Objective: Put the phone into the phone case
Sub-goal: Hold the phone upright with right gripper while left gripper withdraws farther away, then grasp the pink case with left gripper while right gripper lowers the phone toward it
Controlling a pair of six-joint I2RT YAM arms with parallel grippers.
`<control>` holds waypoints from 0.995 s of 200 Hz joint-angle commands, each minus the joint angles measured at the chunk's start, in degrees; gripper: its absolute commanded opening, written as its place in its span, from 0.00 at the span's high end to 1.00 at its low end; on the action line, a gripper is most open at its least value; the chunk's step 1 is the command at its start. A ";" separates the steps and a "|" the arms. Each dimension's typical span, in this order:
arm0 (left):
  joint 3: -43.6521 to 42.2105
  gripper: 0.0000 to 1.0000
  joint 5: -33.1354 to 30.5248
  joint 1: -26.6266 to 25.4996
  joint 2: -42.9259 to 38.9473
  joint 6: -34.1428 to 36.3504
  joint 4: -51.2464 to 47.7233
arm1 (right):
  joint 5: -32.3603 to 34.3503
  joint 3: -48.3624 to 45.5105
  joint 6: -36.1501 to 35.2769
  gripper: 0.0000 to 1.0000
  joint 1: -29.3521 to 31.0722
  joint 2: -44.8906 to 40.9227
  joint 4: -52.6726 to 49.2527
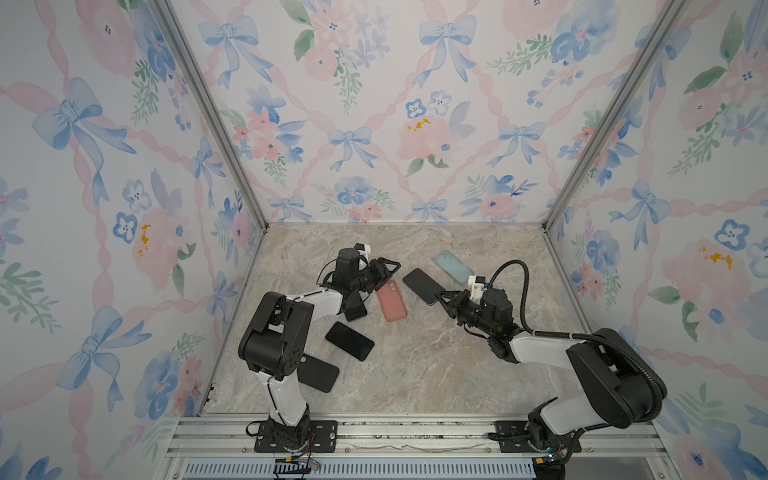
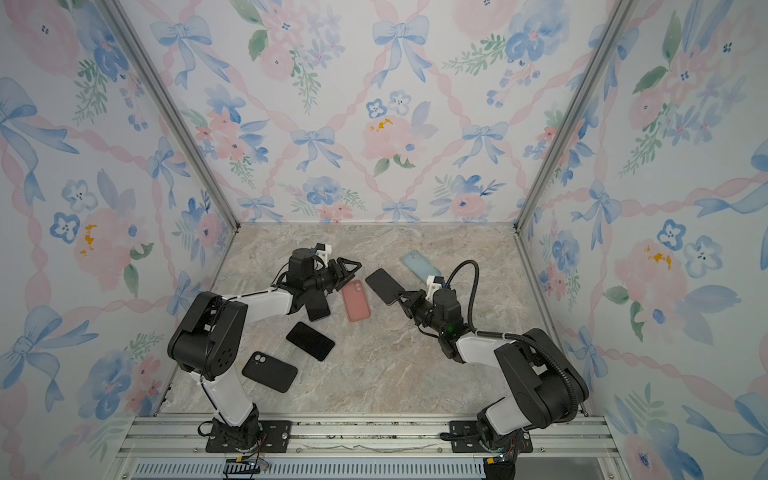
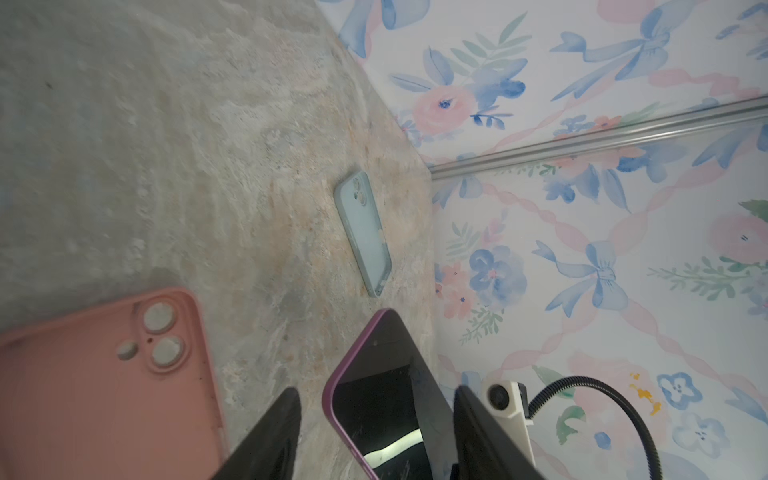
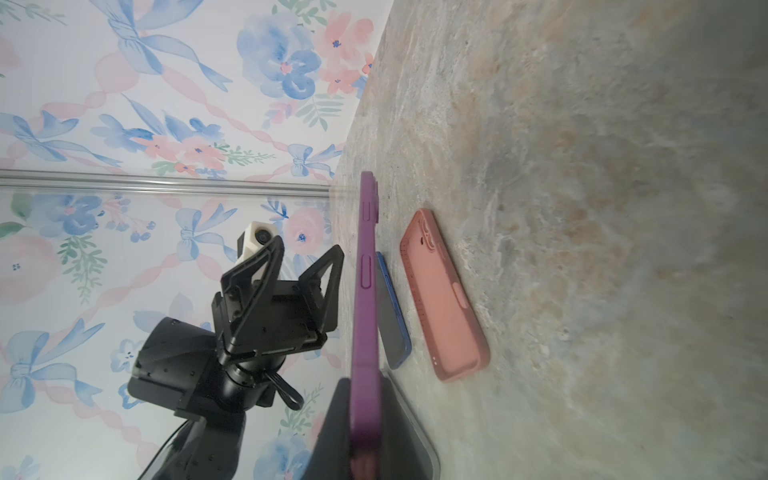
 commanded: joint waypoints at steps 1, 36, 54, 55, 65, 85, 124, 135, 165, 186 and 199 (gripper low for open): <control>9.34 0.39 -5.21 1.76 3.00 16.33 -24.07 | -3.08 2.85 -4.89 0.95 -0.44 -1.66 -5.98; 19.33 0.38 -7.25 2.53 9.36 22.81 -33.03 | -5.53 4.19 -6.65 0.97 -0.54 -1.87 -7.75; 23.10 0.38 -5.18 2.62 12.96 24.63 -34.84 | -6.30 5.41 -9.03 0.97 -0.18 -2.74 -11.45; 23.27 0.38 -4.90 2.57 13.07 24.66 -34.84 | -6.32 5.51 -9.17 0.97 -0.19 -2.82 -11.75; 24.74 0.38 -2.96 2.55 14.91 24.92 -34.97 | -6.26 5.90 -10.52 0.97 0.07 -3.55 -14.06; 25.70 0.38 -3.04 2.52 16.38 25.34 -35.02 | -6.39 5.97 -12.29 0.97 0.47 -4.94 -16.49; 26.14 0.40 -3.63 2.83 17.77 26.17 -35.26 | -5.94 5.96 -13.52 0.98 0.99 -6.33 -18.77; 26.27 0.40 -4.16 2.94 18.17 26.70 -35.26 | -6.55 6.42 -13.39 0.98 1.02 -5.98 -18.80; 26.21 0.43 -3.58 2.87 19.33 26.95 -35.25 | -7.13 7.36 -14.13 0.98 1.16 -5.71 -20.13; 25.72 0.44 -3.73 2.85 19.50 26.92 -35.28 | -7.16 7.37 -14.55 0.98 1.14 -6.17 -21.09; 25.29 0.44 -4.00 2.95 19.24 26.81 -35.28 | -7.14 7.37 -14.79 0.98 1.13 -6.45 -21.41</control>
